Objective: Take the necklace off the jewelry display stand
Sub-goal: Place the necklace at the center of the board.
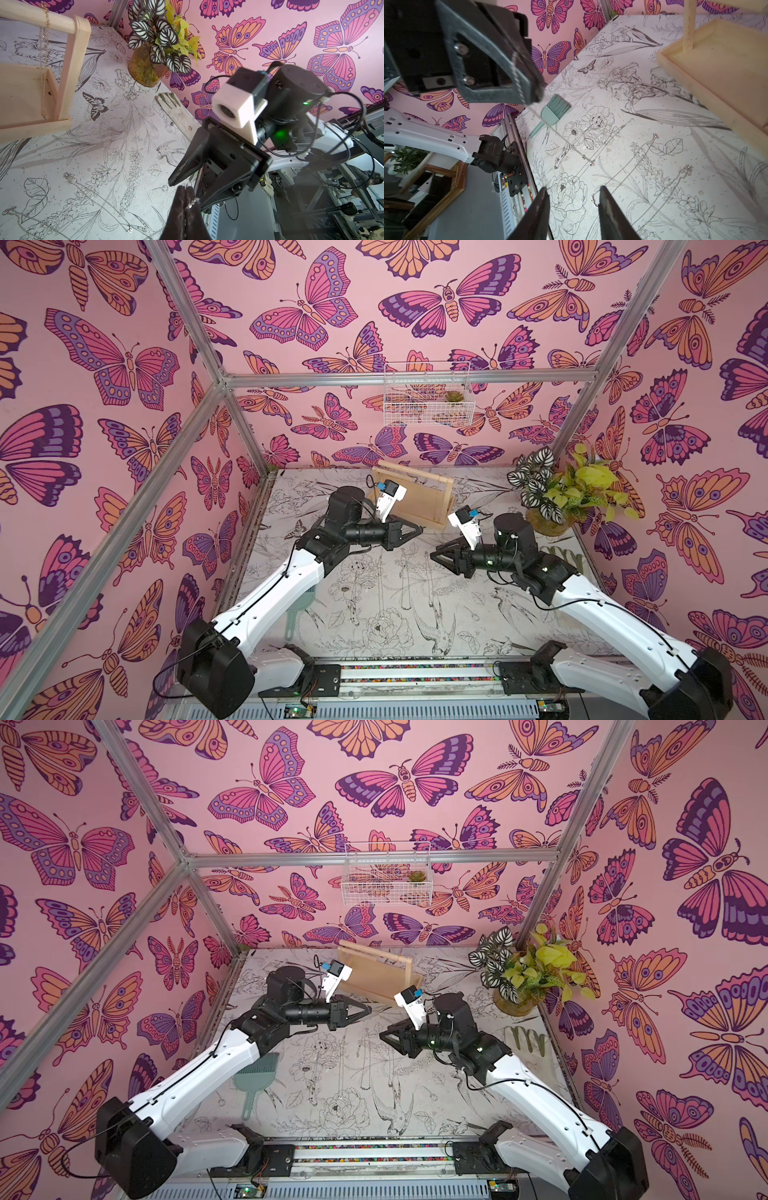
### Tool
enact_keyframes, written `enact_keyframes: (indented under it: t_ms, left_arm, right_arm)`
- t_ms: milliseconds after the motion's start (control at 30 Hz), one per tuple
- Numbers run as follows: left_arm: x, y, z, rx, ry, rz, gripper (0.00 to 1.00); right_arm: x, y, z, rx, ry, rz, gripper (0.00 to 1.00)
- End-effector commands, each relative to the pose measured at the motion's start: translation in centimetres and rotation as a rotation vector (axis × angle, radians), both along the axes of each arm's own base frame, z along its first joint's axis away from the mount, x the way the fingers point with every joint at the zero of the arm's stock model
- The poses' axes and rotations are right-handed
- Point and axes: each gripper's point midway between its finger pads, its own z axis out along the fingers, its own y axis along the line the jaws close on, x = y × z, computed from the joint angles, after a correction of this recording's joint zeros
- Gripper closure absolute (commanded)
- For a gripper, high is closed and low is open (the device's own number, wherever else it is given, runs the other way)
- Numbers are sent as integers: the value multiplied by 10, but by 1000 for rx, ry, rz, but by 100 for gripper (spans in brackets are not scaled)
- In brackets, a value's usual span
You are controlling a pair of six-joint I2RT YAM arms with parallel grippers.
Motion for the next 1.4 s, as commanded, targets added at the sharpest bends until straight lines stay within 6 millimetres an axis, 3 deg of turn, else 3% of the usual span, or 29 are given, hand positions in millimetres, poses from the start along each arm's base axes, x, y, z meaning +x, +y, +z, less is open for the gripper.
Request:
enact_keyframes:
  t_ms: [0, 300, 667, 933, 1000, 1200, 1367]
  left_arm:
    - [3, -3, -8, 26, 31, 4, 100]
    - [-1, -7, -6, 23, 20, -19, 100]
    - [-9, -14, 0, -2, 29, -95, 100]
    - [-11, -15, -4, 0, 42, -107, 100]
    - [-11, -15, -4, 0, 41, -109, 100]
    - [-11, -15, -5, 5, 38, -109, 100]
    - [-10, -13, -12, 38, 32, -100, 100]
  right_arm:
    - [-3, 8, 17, -29, -80, 15, 59]
    - [14, 0, 24, -65, -133, -99, 57]
    - [23, 18, 22, -51, -136, -50, 57]
    - [27, 23, 36, -17, -164, -43, 60]
    - [28, 24, 38, -14, -165, -43, 65]
    - [29, 23, 40, -13, -170, -52, 93]
    - [25, 19, 42, -13, -167, -57, 100]
